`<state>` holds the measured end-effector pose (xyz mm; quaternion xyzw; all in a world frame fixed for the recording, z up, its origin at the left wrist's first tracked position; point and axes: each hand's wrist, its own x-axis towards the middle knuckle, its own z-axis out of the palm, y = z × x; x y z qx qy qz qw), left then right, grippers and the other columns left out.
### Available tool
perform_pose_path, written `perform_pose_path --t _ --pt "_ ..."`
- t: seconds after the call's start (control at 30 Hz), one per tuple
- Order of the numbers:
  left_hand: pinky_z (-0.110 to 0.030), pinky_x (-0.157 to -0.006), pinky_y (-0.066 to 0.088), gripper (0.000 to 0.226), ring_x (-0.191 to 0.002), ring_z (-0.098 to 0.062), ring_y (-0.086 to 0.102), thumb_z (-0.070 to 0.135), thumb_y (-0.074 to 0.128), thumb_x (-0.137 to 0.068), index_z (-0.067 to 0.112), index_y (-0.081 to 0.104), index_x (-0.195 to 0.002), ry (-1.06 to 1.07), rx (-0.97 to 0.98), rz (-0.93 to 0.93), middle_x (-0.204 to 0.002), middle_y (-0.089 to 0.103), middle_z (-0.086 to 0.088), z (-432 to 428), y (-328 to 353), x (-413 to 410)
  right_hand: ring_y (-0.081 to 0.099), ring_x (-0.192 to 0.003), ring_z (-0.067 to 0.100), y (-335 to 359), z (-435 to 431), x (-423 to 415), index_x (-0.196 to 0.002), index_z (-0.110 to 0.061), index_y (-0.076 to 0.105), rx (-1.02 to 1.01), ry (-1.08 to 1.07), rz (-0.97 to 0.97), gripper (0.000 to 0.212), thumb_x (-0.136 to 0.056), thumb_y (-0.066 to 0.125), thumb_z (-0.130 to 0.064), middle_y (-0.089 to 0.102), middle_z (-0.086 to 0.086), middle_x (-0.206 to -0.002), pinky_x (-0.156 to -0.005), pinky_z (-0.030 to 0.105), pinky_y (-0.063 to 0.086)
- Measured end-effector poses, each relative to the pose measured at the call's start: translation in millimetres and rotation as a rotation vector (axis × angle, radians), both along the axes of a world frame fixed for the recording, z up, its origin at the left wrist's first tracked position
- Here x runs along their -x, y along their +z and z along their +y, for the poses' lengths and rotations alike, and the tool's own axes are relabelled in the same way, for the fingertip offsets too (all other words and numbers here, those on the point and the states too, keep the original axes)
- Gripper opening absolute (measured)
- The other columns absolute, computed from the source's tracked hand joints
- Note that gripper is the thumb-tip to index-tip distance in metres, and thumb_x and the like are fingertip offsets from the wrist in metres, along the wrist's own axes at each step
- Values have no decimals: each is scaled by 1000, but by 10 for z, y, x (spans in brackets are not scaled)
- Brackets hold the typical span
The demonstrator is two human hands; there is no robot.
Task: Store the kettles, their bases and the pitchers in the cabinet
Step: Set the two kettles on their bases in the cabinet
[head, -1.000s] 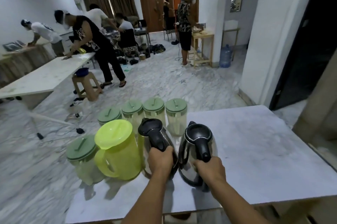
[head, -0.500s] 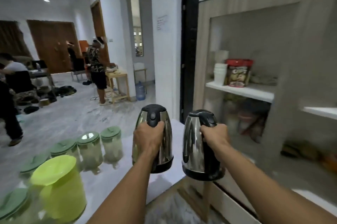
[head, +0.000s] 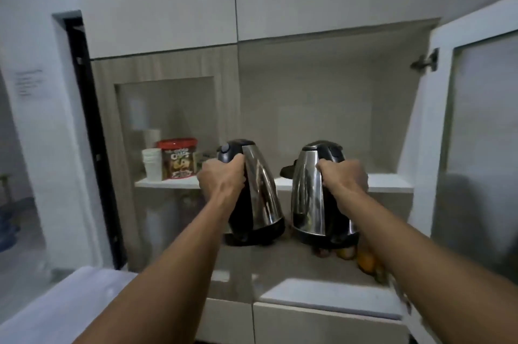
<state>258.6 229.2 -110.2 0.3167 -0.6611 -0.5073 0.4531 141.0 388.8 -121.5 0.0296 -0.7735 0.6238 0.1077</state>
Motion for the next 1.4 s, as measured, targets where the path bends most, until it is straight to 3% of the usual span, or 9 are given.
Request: perform_pose_path --t 0.27,0.33,0.47,0.73,0.87,1.0,1.13,1.3,1.4 --pt "-33 -60 55 28 -70 -31 69 33 58 -71 8 72 -73 -15 173 91 -73 73 -13 169 505 1763 69 -81 34 452 354 1552 -79 -10 69 80 -162 188 23 -70 65 -30 72 11 -82 -78 42 58" --pt "-31 -58 50 28 -70 -29 66 33 59 -75 7 72 -76 18 183 89 -77 72 -12 122 550 2212 69 -79 33 501 325 1986 -80 -10 70 89 -169 214 21 -70 65 -27 71 10 -78 -71 38 55" --pt "-28 -60 40 29 -68 -28 57 31 60 -80 4 72 -81 61 174 64 -81 70 -13 -2 478 2998 67 -71 28 518 201 2780 -78 -10 71 85 -138 205 23 -69 63 -29 73 9 -74 -56 28 44" --pt "-29 -62 40 33 -70 -27 54 34 60 -81 3 70 -89 58 150 4 -86 68 -14 -354 212 4006 71 -71 33 249 -212 3787 -68 -11 69 74 -90 139 26 -67 62 -35 72 11 -68 -62 34 55" --pt "-31 -65 42 34 -74 -27 58 38 60 -85 5 69 -91 19 162 -21 -85 66 -11 -534 70 4311 71 -70 31 149 -382 4020 -71 -14 69 110 -97 115 31 -66 68 -44 72 10 -71 -68 36 58" --pt "-34 -68 45 33 -78 -31 60 33 58 -86 1 67 -92 5 100 -26 -84 66 -12 -735 45 4478 57 -42 22 212 -433 4153 -68 -11 62 147 -27 91 38 -76 70 -47 59 6 -51 -48 30 49" --pt "-36 -56 46 19 -67 -31 57 17 55 -85 0 58 -79 9 93 -123 -66 55 -8 -846 128 4539 51 -37 21 249 -465 4219 -70 -9 60 98 7 114 41 -78 70 -49 56 6 -51 -42 27 45" --pt "-41 -78 56 30 -93 -39 66 21 55 -85 0 64 -105 13 152 -126 -101 69 -18 -693 59 4488 56 -41 24 157 -459 4157 -65 -13 58 75 -11 129 42 -76 68 -52 59 6 -55 -46 32 50" --pt "-36 -75 52 30 -97 -36 65 19 55 -86 4 62 -110 -12 185 -103 -107 67 -15 -559 17 4403 65 -56 31 54 -504 4073 -60 -17 57 4 -29 166 42 -71 68 -56 61 6 -57 -61 44 60"
